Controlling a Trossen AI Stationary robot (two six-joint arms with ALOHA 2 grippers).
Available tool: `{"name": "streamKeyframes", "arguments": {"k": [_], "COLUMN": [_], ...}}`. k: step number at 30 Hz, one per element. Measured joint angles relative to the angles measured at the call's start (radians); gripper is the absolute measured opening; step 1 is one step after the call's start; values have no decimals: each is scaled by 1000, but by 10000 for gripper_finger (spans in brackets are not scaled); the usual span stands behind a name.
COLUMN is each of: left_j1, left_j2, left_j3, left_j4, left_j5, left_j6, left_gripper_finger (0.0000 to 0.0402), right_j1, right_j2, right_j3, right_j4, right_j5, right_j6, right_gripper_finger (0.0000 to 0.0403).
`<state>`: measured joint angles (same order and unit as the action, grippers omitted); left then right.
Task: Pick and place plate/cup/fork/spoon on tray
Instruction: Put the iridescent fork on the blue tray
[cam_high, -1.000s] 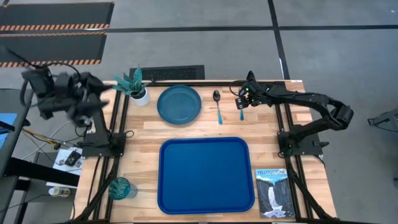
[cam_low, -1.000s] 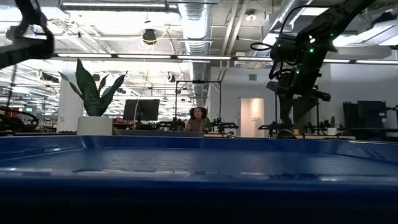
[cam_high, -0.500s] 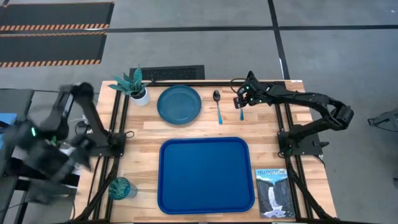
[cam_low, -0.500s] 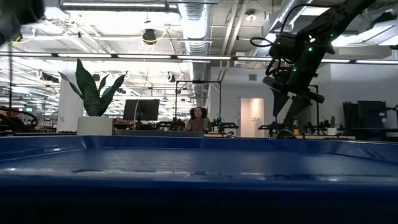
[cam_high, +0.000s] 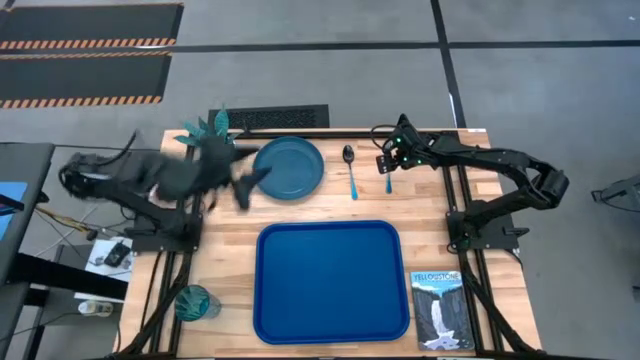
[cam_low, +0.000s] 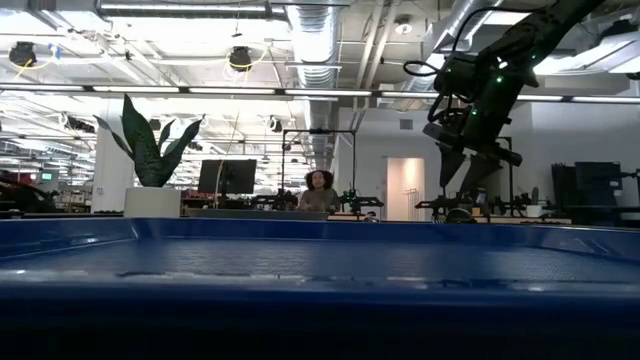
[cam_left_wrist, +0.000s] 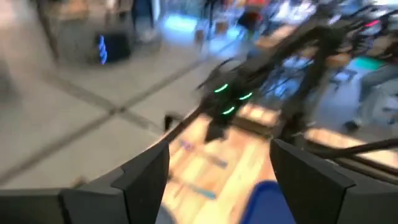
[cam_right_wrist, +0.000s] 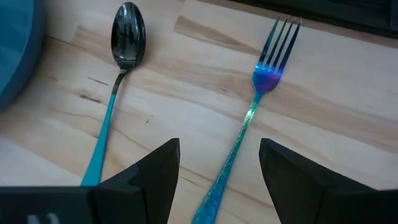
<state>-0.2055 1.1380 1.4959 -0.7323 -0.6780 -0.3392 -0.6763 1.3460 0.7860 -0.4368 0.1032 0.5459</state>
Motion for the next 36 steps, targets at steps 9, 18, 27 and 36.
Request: {"name": "streamKeyframes", "arguments": {"k": [9, 18, 27, 36], "left_j1": [595, 573, 524, 547], "left_j2": [152, 531, 595, 540], "left_j3": [-307, -427, -425, -425], "left_j4": [456, 747, 811, 808], "left_j5": [902, 1171, 1168, 1136], "left_j6": [-91, -186, -200, -186], "left_gripper_finger": [265, 268, 268, 268], "right_j1": [-33, 13, 25, 13], "right_j2": [0, 38, 212, 329], "right_j3": [0, 0, 0, 6], "right_j4": [-37, -43, -6, 24], "right_j5": [8, 112, 79, 79], "right_j6": [28, 72, 86, 90], "right_gripper_finger": [245, 241, 222, 216]}}
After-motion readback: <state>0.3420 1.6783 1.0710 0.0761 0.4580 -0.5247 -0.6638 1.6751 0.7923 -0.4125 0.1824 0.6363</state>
